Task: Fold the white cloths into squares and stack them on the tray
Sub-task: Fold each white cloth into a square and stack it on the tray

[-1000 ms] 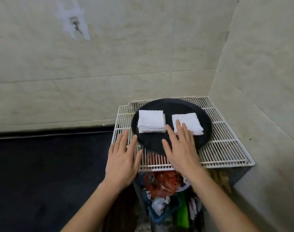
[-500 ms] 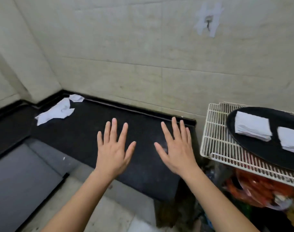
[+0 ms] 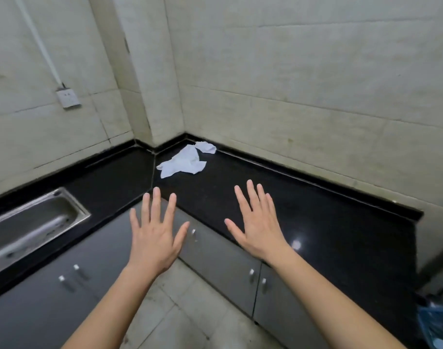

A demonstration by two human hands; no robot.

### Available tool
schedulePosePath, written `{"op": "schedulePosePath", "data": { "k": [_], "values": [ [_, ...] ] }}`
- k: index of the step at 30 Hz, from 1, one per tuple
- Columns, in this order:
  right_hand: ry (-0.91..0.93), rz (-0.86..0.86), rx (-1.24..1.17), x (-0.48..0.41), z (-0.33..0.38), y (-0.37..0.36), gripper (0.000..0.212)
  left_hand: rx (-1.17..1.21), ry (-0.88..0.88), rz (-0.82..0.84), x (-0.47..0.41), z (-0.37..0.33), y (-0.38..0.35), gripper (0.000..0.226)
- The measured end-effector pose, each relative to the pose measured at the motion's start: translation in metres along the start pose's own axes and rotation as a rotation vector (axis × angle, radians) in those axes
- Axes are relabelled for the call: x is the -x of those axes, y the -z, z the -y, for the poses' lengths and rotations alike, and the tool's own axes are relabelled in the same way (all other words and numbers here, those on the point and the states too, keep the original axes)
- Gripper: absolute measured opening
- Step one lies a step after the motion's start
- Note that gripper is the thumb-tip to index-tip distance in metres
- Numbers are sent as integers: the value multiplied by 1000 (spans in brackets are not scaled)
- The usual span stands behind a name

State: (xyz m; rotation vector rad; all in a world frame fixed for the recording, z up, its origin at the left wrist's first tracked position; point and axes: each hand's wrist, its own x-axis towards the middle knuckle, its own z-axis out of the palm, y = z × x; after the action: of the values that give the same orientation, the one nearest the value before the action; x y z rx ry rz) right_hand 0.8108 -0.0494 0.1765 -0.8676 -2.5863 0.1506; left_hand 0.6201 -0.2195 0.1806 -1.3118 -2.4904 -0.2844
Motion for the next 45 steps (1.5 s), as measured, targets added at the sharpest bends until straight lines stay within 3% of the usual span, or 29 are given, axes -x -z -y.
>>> {"op": "schedulePosePath", "data": {
  "k": [9,22,27,37,40,42,45],
  "values": [
    [99,55,14,-104,60,-80,78,-5,59,1,-56,94,-47,75],
    [95,109,-88,-387,41,-196,78,-117,100,72,-305,182,-136,73],
    [100,194,-73,-454,34,-231,76,-97,135,119,-364,204,-168,73],
    [29,382,-44,-543,28,-341,73,-29,75,364,-468,260,-285,69],
    [-42,499,-31,-565,29,-378,70,13,-1,524,-493,276,-331,70],
    [-84,551,-28,-579,30,-396,67,42,-47,546,-506,285,-354,70],
    [-152,632,-17,-600,34,-425,62,90,-165,634,-526,307,-396,56]
  ]
}}
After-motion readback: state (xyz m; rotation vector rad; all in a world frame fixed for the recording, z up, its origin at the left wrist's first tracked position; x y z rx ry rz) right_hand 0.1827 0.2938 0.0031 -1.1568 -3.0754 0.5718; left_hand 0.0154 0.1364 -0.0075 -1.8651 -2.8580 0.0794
